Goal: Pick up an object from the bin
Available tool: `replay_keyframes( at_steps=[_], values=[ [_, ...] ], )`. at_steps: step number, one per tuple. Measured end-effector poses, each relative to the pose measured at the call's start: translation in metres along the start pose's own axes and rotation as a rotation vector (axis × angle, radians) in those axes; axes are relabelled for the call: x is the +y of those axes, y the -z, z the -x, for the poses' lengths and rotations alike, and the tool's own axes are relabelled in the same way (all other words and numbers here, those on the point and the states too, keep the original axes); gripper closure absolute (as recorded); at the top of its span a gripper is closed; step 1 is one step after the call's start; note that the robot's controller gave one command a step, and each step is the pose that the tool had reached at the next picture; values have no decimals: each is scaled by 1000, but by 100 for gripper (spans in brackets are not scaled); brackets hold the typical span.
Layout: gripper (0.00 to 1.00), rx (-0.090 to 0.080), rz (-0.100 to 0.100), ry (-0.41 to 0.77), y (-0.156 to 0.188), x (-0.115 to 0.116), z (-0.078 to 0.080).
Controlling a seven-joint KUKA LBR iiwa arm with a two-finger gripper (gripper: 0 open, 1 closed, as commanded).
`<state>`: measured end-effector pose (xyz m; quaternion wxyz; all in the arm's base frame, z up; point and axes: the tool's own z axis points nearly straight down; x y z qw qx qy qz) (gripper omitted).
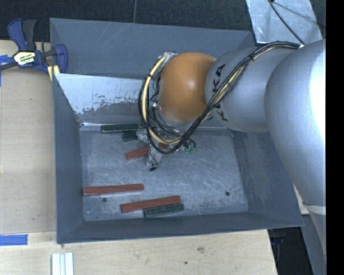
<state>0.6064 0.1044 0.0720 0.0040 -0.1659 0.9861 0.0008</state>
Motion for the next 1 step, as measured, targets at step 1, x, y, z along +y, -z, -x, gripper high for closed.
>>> replay_keyframes(
  at_steps=[1],
  values=[
    [100, -4, -1, 192, 130, 35, -1]
  ],
)
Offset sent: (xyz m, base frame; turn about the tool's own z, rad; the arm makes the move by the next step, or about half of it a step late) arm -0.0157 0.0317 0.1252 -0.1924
